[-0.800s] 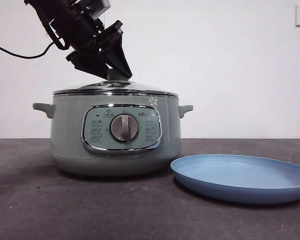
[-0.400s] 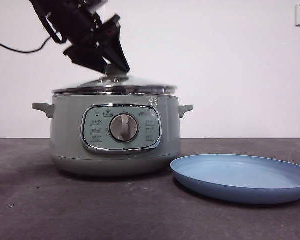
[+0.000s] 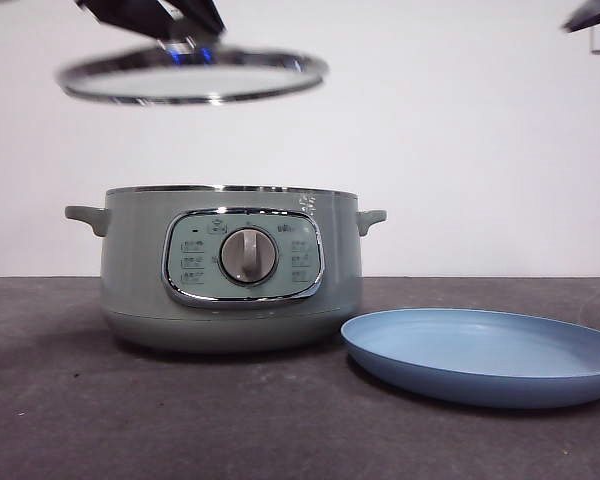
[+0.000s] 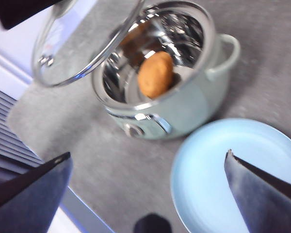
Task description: Take the potato out from the steamer,put the potato on the plate,close the lid
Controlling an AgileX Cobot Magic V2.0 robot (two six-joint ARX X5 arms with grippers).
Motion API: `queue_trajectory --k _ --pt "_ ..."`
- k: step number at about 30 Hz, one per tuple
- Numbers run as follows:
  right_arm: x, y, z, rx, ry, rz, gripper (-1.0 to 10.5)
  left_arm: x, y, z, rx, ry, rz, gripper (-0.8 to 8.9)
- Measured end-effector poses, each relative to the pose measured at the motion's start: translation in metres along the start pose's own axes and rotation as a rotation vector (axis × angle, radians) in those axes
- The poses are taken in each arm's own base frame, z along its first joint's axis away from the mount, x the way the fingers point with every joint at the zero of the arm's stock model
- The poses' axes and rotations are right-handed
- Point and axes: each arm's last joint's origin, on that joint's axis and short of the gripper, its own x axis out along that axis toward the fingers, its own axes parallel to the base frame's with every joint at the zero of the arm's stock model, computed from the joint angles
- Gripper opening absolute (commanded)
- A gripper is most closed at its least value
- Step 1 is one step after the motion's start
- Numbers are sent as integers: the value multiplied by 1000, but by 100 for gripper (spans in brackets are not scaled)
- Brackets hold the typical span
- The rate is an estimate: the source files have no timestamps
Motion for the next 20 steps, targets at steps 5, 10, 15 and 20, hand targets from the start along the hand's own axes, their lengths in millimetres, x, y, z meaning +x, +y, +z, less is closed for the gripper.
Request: queue_trajectory --k 5,10,15,20 --pt "42 8 22 -14 18 70 596 -59 -11 1 -16 -13 51 -9" --pt "90 21 48 -37 92 81 596 -111 -24 -6 -25 -14 164 -9" --pt "142 34 76 -69 137 56 595 -146 -38 -18 -40 17 213 -8" --pt "213 49 98 -118 195 -42 595 -179 -53 -28 -42 -11 232 -9"
